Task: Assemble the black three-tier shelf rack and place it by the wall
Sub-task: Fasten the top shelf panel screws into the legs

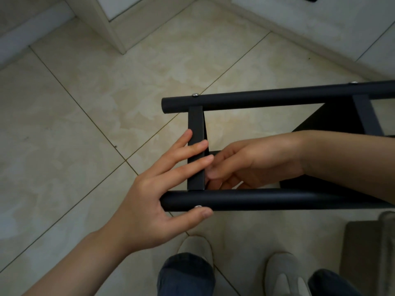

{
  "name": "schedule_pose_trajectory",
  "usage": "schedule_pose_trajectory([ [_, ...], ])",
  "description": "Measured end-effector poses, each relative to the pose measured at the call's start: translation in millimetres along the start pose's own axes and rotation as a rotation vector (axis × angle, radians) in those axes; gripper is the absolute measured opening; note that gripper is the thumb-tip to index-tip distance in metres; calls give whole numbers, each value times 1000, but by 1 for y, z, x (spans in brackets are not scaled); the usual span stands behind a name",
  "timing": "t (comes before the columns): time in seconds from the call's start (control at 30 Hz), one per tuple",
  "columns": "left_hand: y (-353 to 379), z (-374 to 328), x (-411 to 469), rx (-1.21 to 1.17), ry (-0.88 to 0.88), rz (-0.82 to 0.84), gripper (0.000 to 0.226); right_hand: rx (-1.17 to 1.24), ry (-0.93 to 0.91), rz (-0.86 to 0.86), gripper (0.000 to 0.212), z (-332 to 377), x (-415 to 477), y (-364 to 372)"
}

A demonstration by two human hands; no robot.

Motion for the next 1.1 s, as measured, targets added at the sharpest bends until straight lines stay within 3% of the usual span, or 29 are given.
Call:
schedule_pose_trajectory([
  [0.13, 0, -2, -5, 3, -24, -41, 63, -62, -21, -34, 30, 7, -20, 6],
  [0.23, 6, -3, -12, -42, -73, -188, 68, -190, -25, -107, 33, 14, -37, 15],
  [0.43, 42, -13, -27, -546, -349, -562, 90, -594, 7, -431, 27, 20, -56, 36],
  [0.57, 59, -13, -28, -764, -473, -634, 77, -869, 54, -603, 32, 14, -65, 49],
  [0.67, 66, -8, -30, -759, -498, -556, 70, -951, 80, -675, 32, 8, -75, 53],
  [0.77, 71, 1, -31, -648, -518, -477, 82, -976, 94, -776, 30, -2, -85, 60],
  [0.93, 80, 14, -22, -377, -471, -487, 83, -1032, 74, -897, 31, -16, -90, 71],
  [1.1, 77, 8, -8, -316, -437, -476, 84, -1046, -2, -982, 37, -14, -89, 71],
])
Point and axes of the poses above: each hand's wrist, its own x-axis towards the middle knuckle, its own y-axis out of the palm, z = x × y, the point moved 1 cm from there along x, towards the middle knuckle, and after that the axes turned 8 degrees about -x, right-handed, at the moved point
